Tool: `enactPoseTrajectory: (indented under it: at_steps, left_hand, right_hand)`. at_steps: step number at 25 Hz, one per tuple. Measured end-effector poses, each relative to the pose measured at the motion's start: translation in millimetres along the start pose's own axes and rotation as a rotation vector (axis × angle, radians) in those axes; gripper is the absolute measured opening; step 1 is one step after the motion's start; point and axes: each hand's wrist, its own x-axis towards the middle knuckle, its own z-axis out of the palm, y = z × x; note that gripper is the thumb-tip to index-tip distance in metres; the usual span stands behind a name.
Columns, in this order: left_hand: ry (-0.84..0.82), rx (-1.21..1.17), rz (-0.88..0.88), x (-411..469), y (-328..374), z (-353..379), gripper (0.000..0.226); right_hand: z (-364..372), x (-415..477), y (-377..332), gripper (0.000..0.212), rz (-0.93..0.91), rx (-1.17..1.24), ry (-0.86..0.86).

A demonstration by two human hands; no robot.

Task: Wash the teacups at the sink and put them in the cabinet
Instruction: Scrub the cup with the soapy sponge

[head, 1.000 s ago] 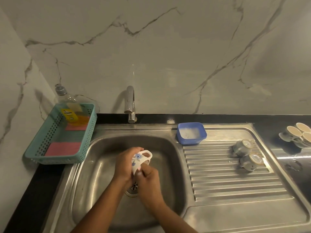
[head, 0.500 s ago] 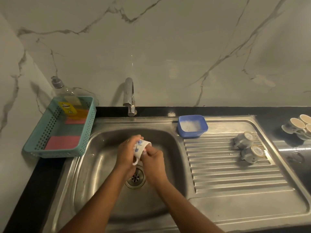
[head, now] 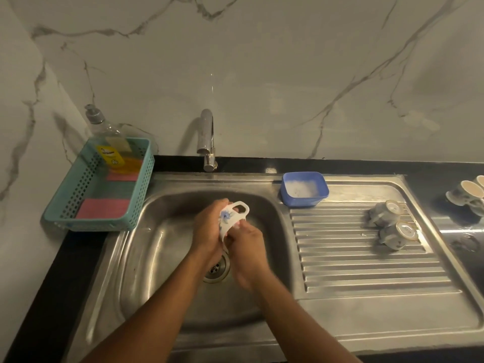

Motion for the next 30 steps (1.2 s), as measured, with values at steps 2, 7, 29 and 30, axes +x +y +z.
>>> enactPoseTrajectory:
  at_steps: [2,7,29,30]
  left_hand:
    - [0.215,0.086,-0.083,9.3,-1.9,7.7,0.034]
    - [0.148,0.195,-0.177,9.5,-10.8,-3.2,0.066]
    - [0.105,0.183,0.047,0.1,43.4,33.9,0.02]
    - [0.103,0.208,0.028,-2.9,42.7,33.7,0.021]
  right_hand:
    - [-20.5,-1.8,25.9,0.017,-0.513,-0.694,-0.055]
    - [-35.7,21.4,-6.3,0.015,-0.257,-0.975,-0.146]
    - [-23.6,20.1,-21.4,0.018,-0.816,-1.041,-0.15]
    - [-28.0,21.2,-25.6,0.019,-0.8,-1.102,-0.193]
